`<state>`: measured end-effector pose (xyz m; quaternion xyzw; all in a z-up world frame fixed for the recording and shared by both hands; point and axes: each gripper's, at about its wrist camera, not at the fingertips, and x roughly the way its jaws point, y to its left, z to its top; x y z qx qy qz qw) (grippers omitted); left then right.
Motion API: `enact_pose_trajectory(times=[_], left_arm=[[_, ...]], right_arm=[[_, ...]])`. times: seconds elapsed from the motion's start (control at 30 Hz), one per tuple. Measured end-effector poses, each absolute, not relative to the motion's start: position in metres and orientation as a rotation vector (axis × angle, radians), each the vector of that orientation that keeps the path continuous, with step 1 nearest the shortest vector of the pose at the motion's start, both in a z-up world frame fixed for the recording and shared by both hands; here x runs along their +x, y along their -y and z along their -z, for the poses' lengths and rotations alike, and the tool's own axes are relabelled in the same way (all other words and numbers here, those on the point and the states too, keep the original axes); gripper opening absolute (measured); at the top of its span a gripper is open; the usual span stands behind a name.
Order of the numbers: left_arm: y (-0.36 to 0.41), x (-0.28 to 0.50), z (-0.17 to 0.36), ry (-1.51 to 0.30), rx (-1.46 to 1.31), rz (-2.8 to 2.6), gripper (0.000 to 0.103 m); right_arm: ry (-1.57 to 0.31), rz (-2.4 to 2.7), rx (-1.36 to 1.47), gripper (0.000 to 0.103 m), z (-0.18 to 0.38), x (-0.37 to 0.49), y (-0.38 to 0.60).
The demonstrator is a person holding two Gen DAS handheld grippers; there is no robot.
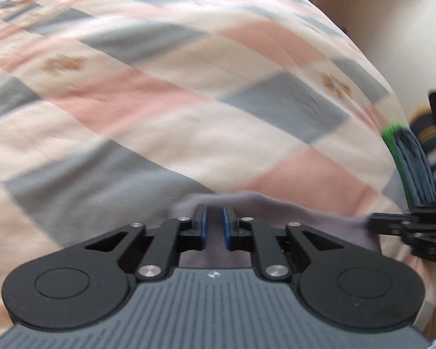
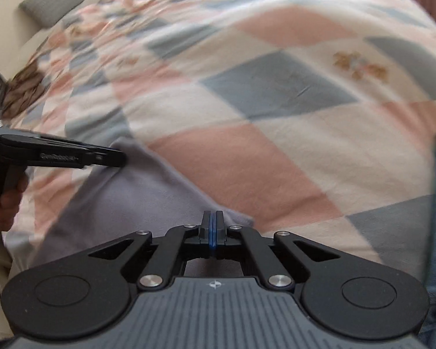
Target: Fold clothes
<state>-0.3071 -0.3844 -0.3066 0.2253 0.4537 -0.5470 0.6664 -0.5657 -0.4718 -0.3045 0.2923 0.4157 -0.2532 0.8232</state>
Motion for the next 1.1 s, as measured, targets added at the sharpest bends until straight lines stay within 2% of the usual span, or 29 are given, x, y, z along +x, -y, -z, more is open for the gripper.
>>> enact_pose_trajectory(times=[0.03, 0.07, 0.1, 0.27, 0.4, 0.43, 0.47, 0.5, 0.67, 0.73, 0.77, 1.0, 1.07, 1.1], left_arm=[[0.378, -0.303, 0.300, -1.020, 0.503, 1.217, 0.013], [0.370, -0.300, 0.293, -1.032, 0.497, 1.218, 0.013], [0.361, -0.300, 0.288, -1.047, 0.500, 1.231, 0.013], [0.317, -0.341, 0.284, -1.077, 0.636, 1.361, 0.014], [0.302, -0.359, 0.317, -1.127, 0.755, 1.293, 0.016], [0.302, -0.355, 0.319, -1.151, 0.756, 1.256, 0.017], [0.304, -0.352, 0.316, -1.166, 0.756, 1.225, 0.018], [0.307, -0.350, 0.308, -1.160, 0.780, 1.195, 0.018], [0.314, -0.353, 0.263, -1.156, 0.848, 1.079, 0.017], [0.313, -0.360, 0.241, -1.138, 0.847, 1.068, 0.021], [0.312, -0.364, 0.232, -1.127, 0.847, 1.066, 0.026], [0.308, -0.389, 0.190, -1.055, 0.868, 1.042, 0.033], [0.305, -0.394, 0.183, -1.048, 0.865, 1.028, 0.041], [0.304, -0.395, 0.180, -1.044, 0.861, 1.027, 0.042]], right_arm=[[-0.864, 0.572, 0.632, 0.004, 0.298, -0.566, 0.469], [-0.852, 0.596, 0.632, 0.018, 0.292, -0.570, 0.464], [-0.841, 0.616, 0.631, 0.023, 0.286, -0.573, 0.459], [-0.863, 0.519, 0.593, 0.023, 0.275, -0.575, 0.415], [-1.026, 0.507, 0.486, 0.025, 0.301, -0.571, 0.395], [-1.067, 0.527, 0.474, 0.027, 0.308, -0.573, 0.397], [-1.067, 0.532, 0.502, 0.036, 0.309, -0.577, 0.401], [-1.068, 0.538, 0.529, 0.039, 0.308, -0.581, 0.405], [-1.014, 0.541, 0.591, 0.039, 0.272, -0.594, 0.409], [-0.962, 0.532, 0.659, 0.041, 0.256, -0.600, 0.411], [-0.948, 0.530, 0.680, 0.045, 0.248, -0.602, 0.410], [-0.901, 0.499, 0.731, 0.063, 0.218, -0.603, 0.406], [-0.895, 0.498, 0.724, 0.068, 0.213, -0.604, 0.403], [-0.900, 0.495, 0.719, 0.071, 0.211, -0.603, 0.401]])
